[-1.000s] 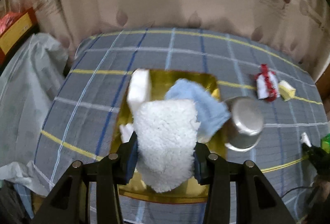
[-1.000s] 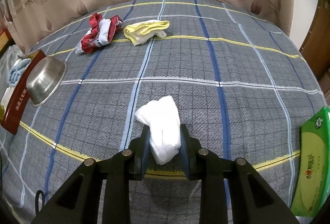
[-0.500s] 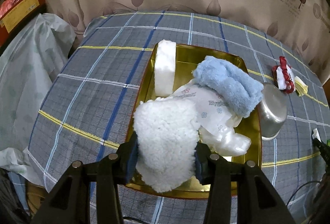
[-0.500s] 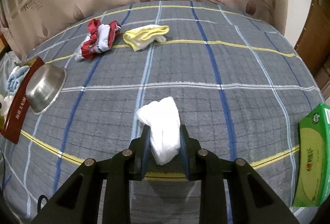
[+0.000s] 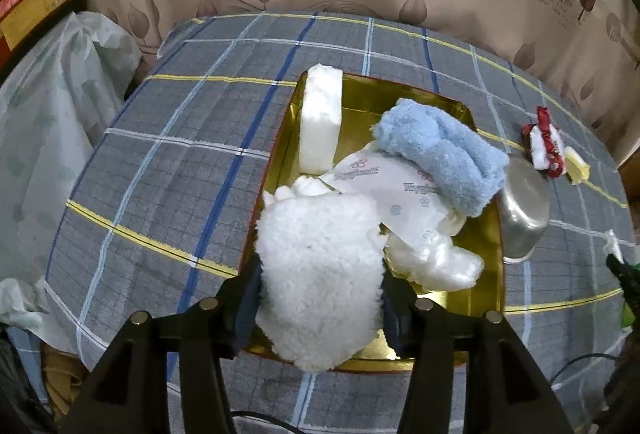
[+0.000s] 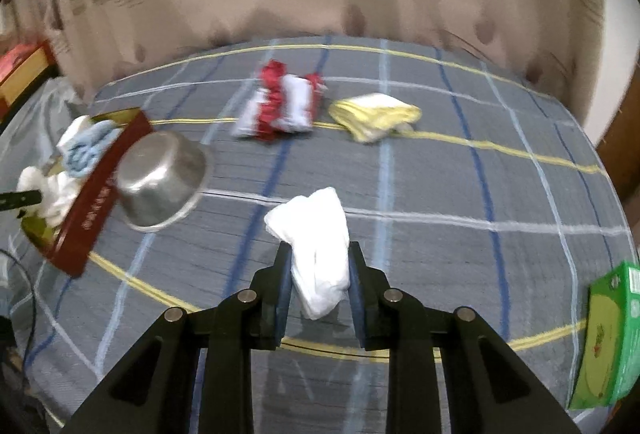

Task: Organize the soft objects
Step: 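Carry the folded white cloth into the tray with the right tool while the left holds the pad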

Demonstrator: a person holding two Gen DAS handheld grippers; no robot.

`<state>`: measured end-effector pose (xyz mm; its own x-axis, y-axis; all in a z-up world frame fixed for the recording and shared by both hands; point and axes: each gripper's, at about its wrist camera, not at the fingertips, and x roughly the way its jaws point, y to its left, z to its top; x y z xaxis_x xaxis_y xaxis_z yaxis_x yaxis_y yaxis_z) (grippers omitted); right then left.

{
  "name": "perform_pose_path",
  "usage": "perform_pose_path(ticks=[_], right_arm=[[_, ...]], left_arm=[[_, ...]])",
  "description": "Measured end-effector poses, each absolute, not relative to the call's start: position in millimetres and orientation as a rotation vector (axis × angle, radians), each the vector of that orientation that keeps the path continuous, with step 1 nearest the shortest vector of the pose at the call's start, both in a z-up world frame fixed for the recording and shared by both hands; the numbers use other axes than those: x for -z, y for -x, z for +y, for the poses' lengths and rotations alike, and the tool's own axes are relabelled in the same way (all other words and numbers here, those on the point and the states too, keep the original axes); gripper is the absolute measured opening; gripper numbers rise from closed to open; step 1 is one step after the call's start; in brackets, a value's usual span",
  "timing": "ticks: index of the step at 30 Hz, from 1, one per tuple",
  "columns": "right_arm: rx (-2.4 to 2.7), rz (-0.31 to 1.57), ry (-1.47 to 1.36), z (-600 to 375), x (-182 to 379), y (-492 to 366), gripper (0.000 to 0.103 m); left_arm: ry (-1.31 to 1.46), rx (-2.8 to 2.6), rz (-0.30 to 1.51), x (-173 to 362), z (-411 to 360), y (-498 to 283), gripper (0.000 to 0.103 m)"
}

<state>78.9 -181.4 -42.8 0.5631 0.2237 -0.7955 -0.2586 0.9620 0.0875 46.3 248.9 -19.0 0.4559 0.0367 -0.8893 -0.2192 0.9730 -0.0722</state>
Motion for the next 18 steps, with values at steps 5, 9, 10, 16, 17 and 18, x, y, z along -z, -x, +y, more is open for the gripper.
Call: perform_pose_path(ticks=[5, 9, 10, 16, 17, 18], right_arm=[[-0.370, 0.916, 0.082, -142, 33, -76, 0.024], [-0.454, 0.907, 0.116, -105, 26, -73, 0.024], [-0.482, 0.904, 0.128, -93, 24, -72, 0.024], [-0.616, 0.902, 0.194, -33, 21, -60, 0.024], [-0.636, 0.905, 0.201, -25, 21, -58, 0.024], [-0.658, 0.906, 0.216, -14, 21, -56, 0.024]], left_arm=[[0.209, -0.142, 1.049, 8, 250, -43, 0.053], [0.222, -0.137, 1.022, 2, 249, -42, 0.053], [0.229, -0.134, 1.017, 1, 250, -42, 0.053], [0.221, -0.186, 1.016, 4, 257, -43, 0.053], [0.212, -0.213, 1.019, 5, 259, -43, 0.053], [0.202, -0.233, 1.021, 7, 260, -43, 0.053]])
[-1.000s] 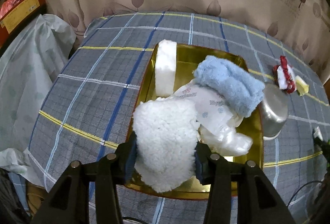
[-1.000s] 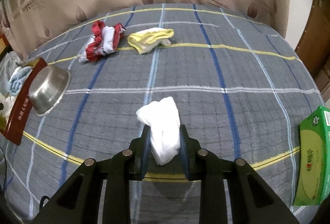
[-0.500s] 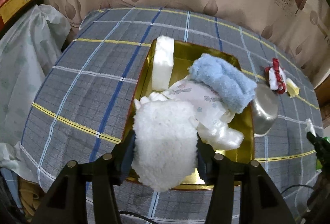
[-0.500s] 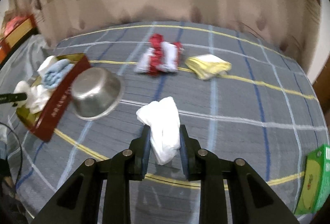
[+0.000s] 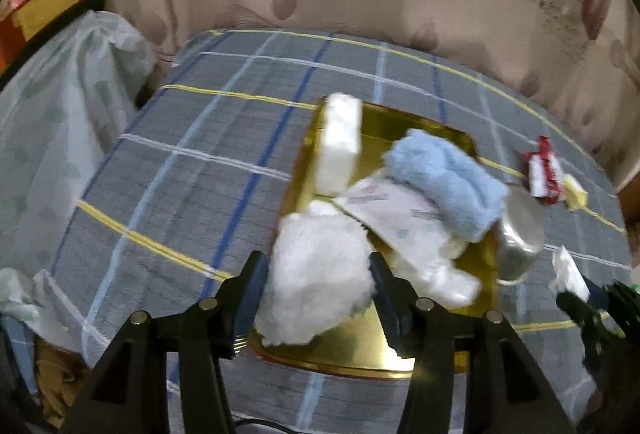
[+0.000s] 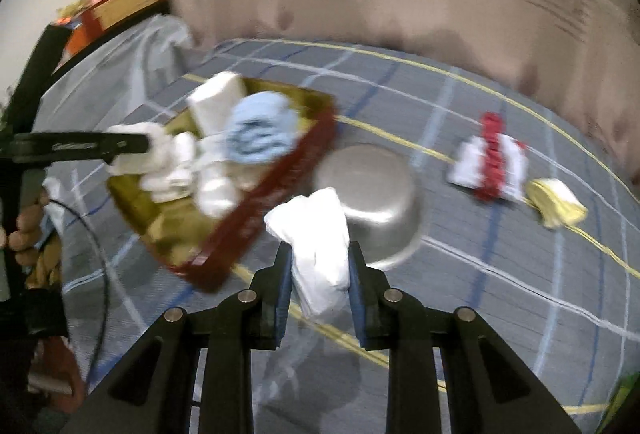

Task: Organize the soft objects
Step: 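Carry the folded white cloth into the tray with the right tool while the left holds the pad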

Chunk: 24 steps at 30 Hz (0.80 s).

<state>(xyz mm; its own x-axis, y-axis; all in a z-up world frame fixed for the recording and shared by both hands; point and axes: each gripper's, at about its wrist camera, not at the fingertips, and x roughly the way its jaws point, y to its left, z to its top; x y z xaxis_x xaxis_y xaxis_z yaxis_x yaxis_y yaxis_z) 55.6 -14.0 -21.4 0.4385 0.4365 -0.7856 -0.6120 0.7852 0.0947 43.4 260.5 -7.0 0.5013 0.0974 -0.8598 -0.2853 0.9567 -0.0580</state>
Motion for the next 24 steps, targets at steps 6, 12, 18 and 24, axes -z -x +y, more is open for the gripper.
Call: perform_pose_path(ticks=[6, 12, 18, 24], right_arm=[[-0.746, 0.881, 0.274, 36, 17, -46, 0.024], [-0.787, 0.889, 0.298, 71, 25, -52, 0.024], [-0.782, 0.915, 0.310, 92, 42, -67, 0.024], [-0.763, 0.916, 0.307, 104, 49, -80, 0.024]], left_arm=[[0.220, -0.225, 1.060, 21, 266, -46, 0.053], [0.249, -0.217, 1.032, 18, 270, -43, 0.053], [0.322, -0.230, 0.968, 9, 285, -37, 0.053], [0.349, -0.230, 0.945, 6, 290, -35, 0.053]])
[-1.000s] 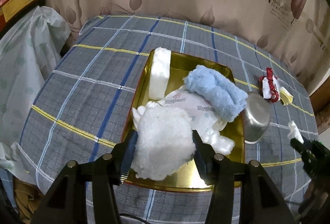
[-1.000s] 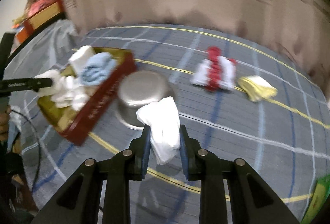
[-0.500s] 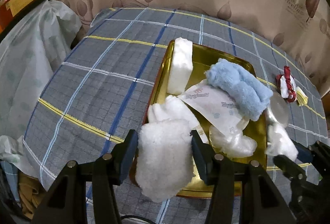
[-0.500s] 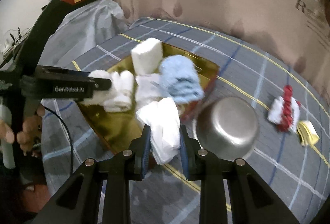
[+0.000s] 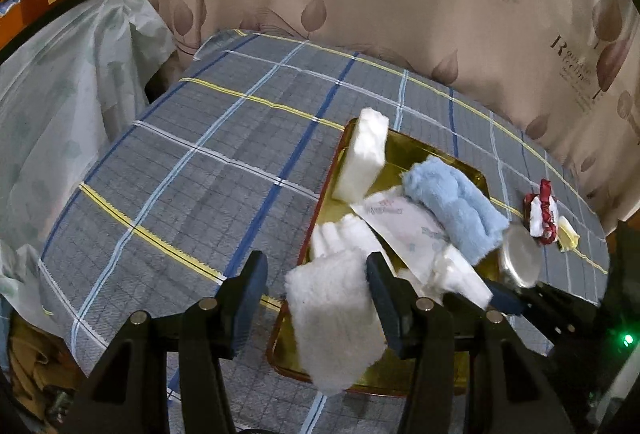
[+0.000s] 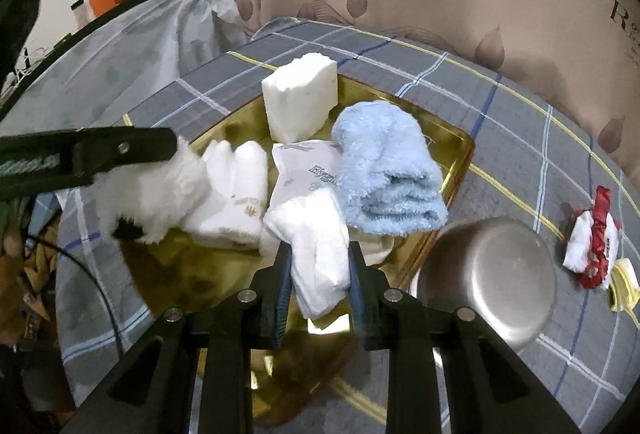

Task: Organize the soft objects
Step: 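Carry the folded white cloth into the tray with the right tool while the left holds the pad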

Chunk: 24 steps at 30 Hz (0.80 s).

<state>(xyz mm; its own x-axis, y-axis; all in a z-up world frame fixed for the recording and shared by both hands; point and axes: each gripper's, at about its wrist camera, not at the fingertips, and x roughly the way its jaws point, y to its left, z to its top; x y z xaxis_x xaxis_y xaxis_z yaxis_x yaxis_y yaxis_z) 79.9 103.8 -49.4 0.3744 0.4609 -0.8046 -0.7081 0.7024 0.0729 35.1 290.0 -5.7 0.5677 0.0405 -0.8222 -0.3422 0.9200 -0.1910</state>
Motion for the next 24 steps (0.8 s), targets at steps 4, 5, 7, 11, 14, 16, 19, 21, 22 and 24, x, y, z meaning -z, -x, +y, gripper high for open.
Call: perform_pose_path(ticks=[4, 5, 7, 11, 14, 16, 19, 21, 22, 24], right_arm=[[-0.764, 0.915, 0.299, 106, 51, -82, 0.024], [-0.766, 0.914, 0.298, 106, 51, -82, 0.025], [-0.771, 0.914, 0.295, 105, 51, -79, 0.027], [-0.786, 0.905, 0.280, 102, 48, -73, 0.036], [-0.805, 0.897, 0.266, 99, 44, -67, 0.048], [-0.811, 0.885, 0.260, 97, 41, -63, 0.053], [-0.817, 0.874, 0.245, 91, 34, -61, 0.058], [-0.817, 0.862, 0.227, 86, 28, -61, 0.062], [-0.817, 0.856, 0.220, 83, 25, -61, 0.063], [-0.812, 0.846, 0.208, 77, 19, -61, 0.065]], left_arm=[[0.362, -0.194, 0.914, 1, 287, -34, 0.053], [0.362, -0.180, 0.906, -1, 285, -33, 0.053], [0.354, -0.171, 0.891, -3, 282, -33, 0.053], [0.346, -0.181, 0.895, -2, 279, -35, 0.053], [0.353, -0.184, 0.899, 0, 279, -36, 0.053], [0.354, -0.186, 0.897, 1, 280, -35, 0.053], [0.355, -0.189, 0.901, 2, 281, -35, 0.053], [0.356, -0.192, 0.900, 3, 281, -34, 0.053], [0.353, -0.194, 0.903, 3, 280, -35, 0.053], [0.349, -0.194, 0.906, 3, 280, -35, 0.053]])
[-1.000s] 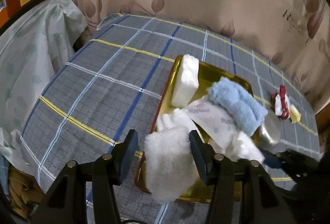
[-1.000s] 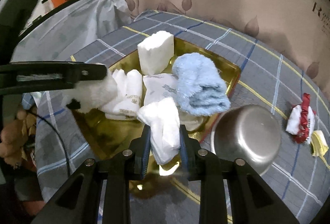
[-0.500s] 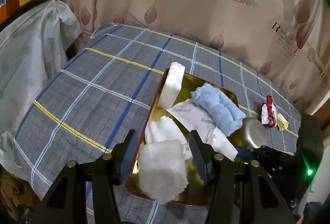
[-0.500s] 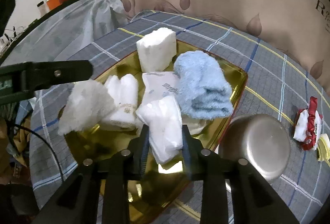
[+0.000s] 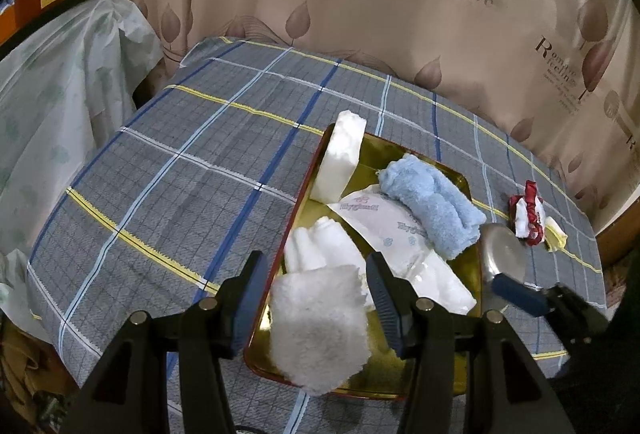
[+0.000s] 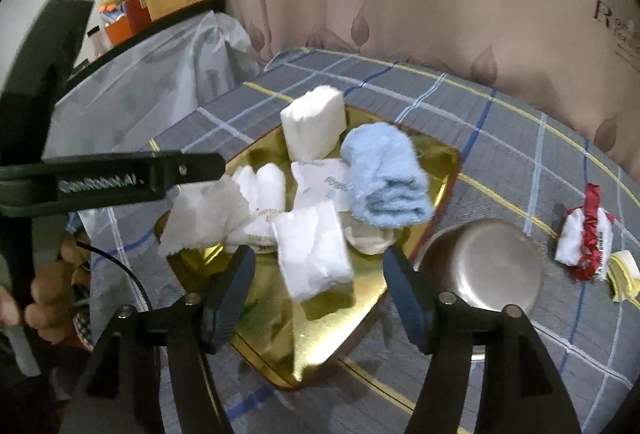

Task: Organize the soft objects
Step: 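Carry the folded white cloth into the tray with the right tool while the left holds the pad, then grasp the yellow-edged dishcloth with the right tool while the left tool releases the pad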

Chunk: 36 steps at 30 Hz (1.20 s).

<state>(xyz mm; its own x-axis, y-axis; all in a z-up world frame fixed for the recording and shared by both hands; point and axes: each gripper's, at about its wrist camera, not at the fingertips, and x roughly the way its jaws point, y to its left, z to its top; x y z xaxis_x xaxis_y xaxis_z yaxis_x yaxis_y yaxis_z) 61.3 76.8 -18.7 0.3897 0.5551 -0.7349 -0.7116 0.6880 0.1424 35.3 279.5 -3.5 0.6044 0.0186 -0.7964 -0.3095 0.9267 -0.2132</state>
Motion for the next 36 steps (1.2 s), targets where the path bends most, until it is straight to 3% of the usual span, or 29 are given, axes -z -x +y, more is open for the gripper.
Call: perform_pose_path(ticks=[8, 20, 23, 36], right_arm=[[-0.658, 0.808, 0.163, 0, 8, -92, 0.069], [-0.203, 0.884, 0.086, -166, 46, -210, 0.070], [-0.160, 0.913, 0.045, -184, 56, -235, 0.076], [-0.094, 0.940, 0.058, -183, 99, -290, 0.079]], left_arm=[[0.336, -0.208, 0.904, 4, 279, -35, 0.053], [0.313, -0.216, 0.911, 7, 277, -35, 0.053], [0.289, -0.225, 0.917, 10, 274, -35, 0.053], [0.266, -0.237, 0.933, 16, 270, -35, 0.053]])
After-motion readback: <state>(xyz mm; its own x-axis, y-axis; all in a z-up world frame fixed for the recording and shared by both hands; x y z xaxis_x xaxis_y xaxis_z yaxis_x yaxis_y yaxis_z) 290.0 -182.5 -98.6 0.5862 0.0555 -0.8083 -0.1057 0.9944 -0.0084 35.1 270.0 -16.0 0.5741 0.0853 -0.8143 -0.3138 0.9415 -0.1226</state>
